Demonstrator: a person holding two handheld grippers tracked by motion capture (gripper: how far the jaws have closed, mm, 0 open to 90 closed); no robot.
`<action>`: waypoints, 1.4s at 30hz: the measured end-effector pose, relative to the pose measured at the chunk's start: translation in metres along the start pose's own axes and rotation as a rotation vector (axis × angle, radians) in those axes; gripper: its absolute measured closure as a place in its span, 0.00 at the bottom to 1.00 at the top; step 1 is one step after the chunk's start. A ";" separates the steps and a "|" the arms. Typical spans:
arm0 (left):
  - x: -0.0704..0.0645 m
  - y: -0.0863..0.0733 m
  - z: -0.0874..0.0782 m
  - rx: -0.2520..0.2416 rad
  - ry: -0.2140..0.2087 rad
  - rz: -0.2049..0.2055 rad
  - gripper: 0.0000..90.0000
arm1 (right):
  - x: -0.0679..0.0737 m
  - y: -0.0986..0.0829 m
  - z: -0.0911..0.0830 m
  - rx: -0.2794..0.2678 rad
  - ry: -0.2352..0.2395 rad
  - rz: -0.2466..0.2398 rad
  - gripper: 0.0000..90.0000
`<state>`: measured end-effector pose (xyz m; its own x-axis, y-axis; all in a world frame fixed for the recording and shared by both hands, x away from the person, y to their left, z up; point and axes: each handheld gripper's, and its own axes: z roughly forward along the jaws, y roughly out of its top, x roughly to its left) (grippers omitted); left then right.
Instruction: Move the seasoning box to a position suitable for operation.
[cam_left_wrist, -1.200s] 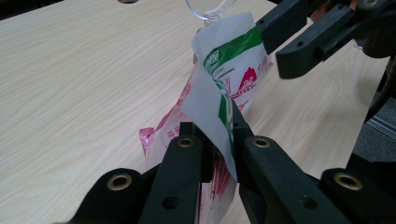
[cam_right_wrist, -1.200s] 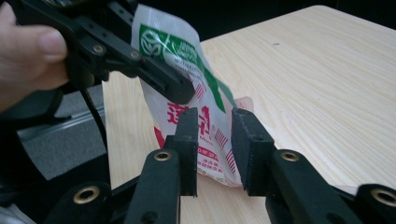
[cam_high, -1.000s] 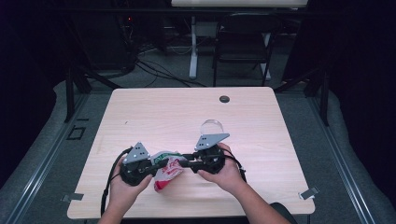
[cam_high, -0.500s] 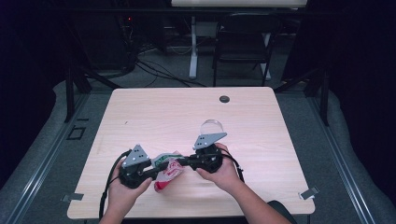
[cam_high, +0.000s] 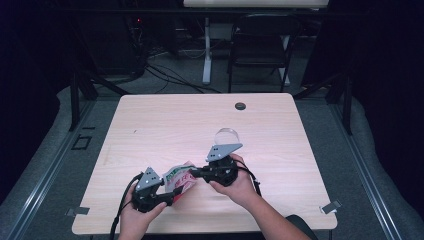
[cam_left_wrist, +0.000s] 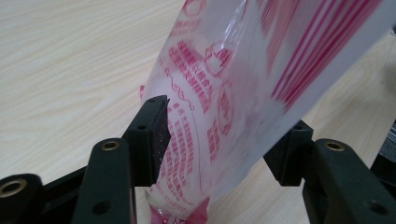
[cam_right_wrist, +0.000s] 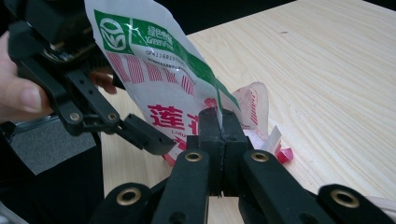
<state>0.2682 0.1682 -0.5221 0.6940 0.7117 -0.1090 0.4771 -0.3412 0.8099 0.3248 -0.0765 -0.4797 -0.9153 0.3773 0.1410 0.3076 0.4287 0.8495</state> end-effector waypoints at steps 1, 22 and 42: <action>0.000 -0.002 0.002 0.001 0.008 -0.001 0.49 | 0.000 0.000 0.000 0.000 0.000 -0.001 1.00; 0.017 -0.032 0.037 0.063 0.023 -0.098 0.33 | 0.000 -0.001 0.000 -0.004 -0.002 0.003 1.00; 0.019 -0.033 0.060 0.142 0.024 -0.020 0.34 | 0.001 -0.002 0.000 -0.001 -0.004 -0.002 1.00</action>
<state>0.2978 0.1565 -0.5856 0.6713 0.7332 -0.1089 0.5635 -0.4094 0.7175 0.3237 -0.0771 -0.4815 -0.9147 0.3802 0.1371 0.3056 0.4285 0.8503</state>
